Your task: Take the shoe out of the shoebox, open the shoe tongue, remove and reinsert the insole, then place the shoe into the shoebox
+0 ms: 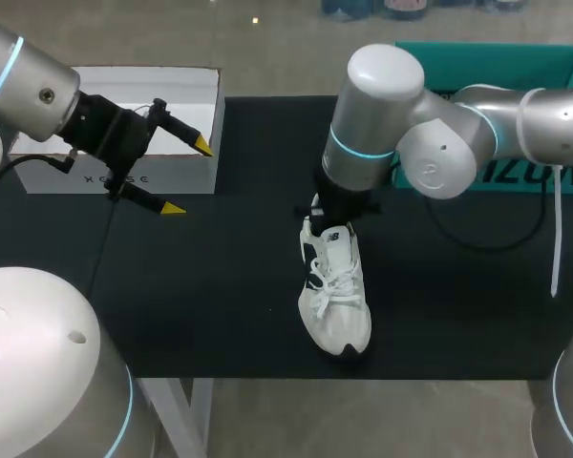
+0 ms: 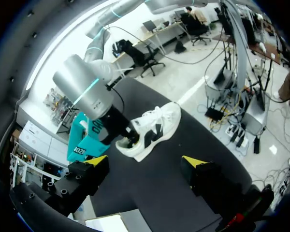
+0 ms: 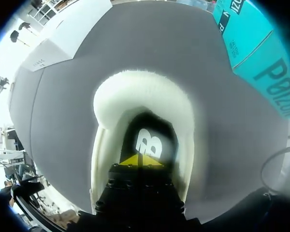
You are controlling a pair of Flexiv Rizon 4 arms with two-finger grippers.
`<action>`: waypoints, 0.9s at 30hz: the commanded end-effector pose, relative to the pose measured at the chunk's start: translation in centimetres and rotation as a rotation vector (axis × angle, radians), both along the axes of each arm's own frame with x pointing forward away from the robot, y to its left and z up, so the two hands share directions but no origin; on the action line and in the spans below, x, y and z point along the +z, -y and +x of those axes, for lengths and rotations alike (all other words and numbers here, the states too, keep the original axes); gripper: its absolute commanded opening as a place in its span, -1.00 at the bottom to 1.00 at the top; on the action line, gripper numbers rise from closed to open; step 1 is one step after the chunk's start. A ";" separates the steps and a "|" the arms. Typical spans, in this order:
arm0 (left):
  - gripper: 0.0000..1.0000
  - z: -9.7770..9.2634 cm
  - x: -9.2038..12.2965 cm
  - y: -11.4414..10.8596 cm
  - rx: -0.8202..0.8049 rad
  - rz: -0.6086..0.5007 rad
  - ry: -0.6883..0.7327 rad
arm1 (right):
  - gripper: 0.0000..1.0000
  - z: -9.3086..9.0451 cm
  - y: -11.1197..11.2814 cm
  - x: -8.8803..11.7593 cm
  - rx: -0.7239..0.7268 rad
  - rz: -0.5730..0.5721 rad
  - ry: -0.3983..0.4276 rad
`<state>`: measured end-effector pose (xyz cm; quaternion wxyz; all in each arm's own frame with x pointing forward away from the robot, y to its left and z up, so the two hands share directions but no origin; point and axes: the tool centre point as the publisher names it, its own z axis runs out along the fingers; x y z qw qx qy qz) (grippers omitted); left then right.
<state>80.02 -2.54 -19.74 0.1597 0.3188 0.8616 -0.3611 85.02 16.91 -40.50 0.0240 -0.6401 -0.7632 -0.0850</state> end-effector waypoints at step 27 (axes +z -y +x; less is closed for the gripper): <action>1.00 -0.1 0.1 0.0 0.001 0.005 0.000 | -1.00 0.0 1.7 8.5 0.310 -0.053 0.016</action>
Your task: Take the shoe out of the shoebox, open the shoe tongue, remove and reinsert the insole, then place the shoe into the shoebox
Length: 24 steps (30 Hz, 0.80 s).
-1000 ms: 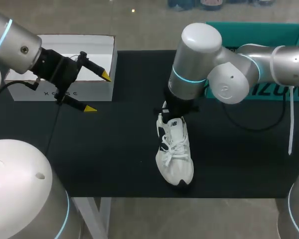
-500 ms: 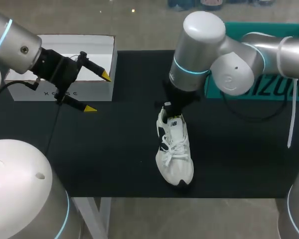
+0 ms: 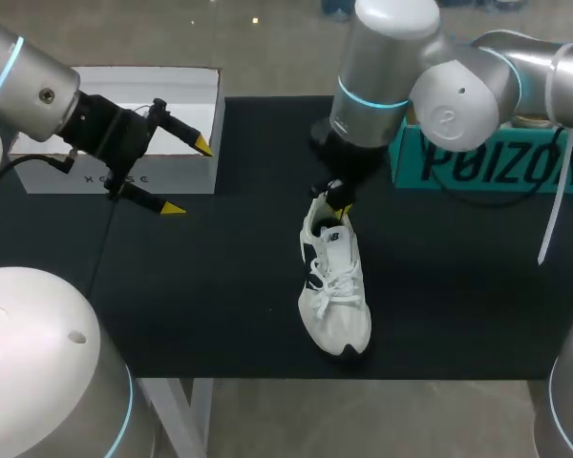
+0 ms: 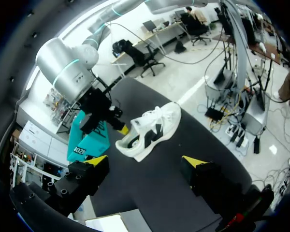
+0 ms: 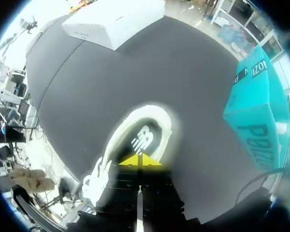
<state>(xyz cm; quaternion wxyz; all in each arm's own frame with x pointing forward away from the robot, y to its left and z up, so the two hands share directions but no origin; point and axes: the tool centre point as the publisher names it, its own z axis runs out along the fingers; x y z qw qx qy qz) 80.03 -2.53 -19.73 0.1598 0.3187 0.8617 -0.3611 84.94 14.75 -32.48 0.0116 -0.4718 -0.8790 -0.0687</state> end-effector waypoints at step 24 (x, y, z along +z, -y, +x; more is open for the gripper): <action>1.00 -0.1 0.1 0.0 0.001 0.005 0.000 | -1.00 -3.6 -2.0 -3.3 -0.384 -0.037 -0.123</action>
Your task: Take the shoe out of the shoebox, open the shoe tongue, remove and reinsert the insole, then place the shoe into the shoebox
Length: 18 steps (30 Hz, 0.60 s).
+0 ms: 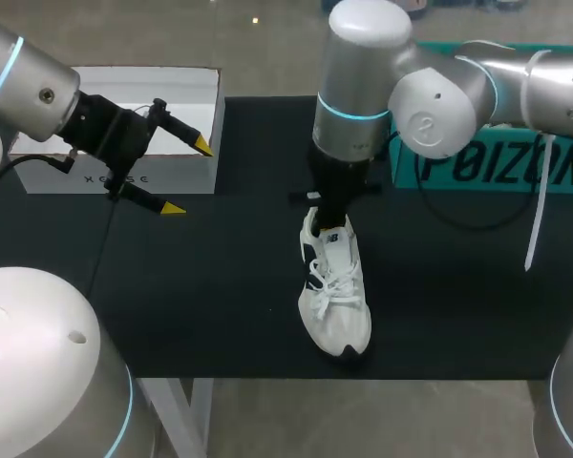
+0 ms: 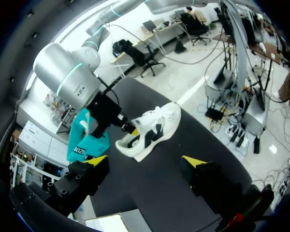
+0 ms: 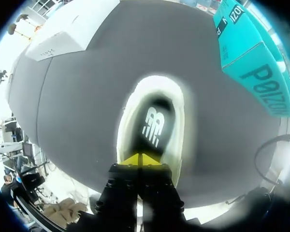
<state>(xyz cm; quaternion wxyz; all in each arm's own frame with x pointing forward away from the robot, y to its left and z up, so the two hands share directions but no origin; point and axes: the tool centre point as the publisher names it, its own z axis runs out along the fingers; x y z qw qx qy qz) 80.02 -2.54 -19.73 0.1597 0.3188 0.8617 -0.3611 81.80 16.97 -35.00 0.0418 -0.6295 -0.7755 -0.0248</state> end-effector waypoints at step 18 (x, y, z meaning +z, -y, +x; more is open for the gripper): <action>1.00 -0.1 0.1 0.0 0.001 0.005 0.000 | -0.01 0.5 0.6 -2.1 -0.031 0.003 -0.018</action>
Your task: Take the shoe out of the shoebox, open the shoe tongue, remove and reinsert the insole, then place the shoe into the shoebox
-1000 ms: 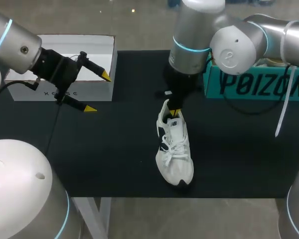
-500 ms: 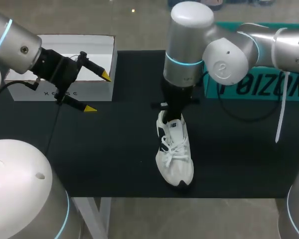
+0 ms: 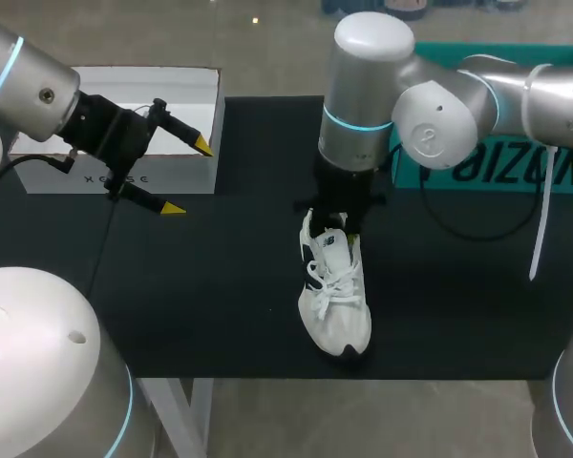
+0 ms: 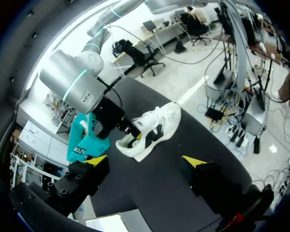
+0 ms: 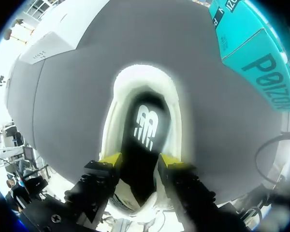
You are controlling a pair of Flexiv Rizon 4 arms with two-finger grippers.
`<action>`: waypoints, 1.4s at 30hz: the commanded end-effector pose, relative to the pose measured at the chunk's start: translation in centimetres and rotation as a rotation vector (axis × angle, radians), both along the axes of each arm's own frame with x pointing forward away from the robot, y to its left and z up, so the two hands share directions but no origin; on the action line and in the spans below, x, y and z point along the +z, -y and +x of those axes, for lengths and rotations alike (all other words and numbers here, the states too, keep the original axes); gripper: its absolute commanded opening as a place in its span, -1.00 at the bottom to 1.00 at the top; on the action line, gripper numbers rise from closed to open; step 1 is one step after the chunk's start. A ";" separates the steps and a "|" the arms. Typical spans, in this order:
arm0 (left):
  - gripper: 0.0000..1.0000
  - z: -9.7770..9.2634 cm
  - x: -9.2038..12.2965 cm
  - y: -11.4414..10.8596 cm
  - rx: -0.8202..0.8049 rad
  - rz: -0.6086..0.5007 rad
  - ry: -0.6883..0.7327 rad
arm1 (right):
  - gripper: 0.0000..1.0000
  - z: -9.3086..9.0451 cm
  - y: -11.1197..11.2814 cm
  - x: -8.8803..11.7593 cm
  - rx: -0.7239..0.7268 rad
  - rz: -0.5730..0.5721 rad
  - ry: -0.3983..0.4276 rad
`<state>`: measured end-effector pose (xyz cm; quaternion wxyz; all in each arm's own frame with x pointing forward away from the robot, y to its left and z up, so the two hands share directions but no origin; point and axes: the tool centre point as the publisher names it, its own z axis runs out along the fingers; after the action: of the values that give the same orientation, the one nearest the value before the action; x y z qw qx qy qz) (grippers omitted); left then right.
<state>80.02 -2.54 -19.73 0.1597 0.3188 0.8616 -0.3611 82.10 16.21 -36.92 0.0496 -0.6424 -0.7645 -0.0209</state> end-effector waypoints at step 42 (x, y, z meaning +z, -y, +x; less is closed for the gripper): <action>1.00 -0.1 0.1 0.0 0.001 0.005 0.000 | 1.00 0.2 -0.6 1.3 0.031 -0.041 0.064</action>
<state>80.02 -2.54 -19.73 0.1597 0.3188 0.8617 -0.3611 82.51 16.62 -35.96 0.0181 -0.6295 -0.7763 -0.0253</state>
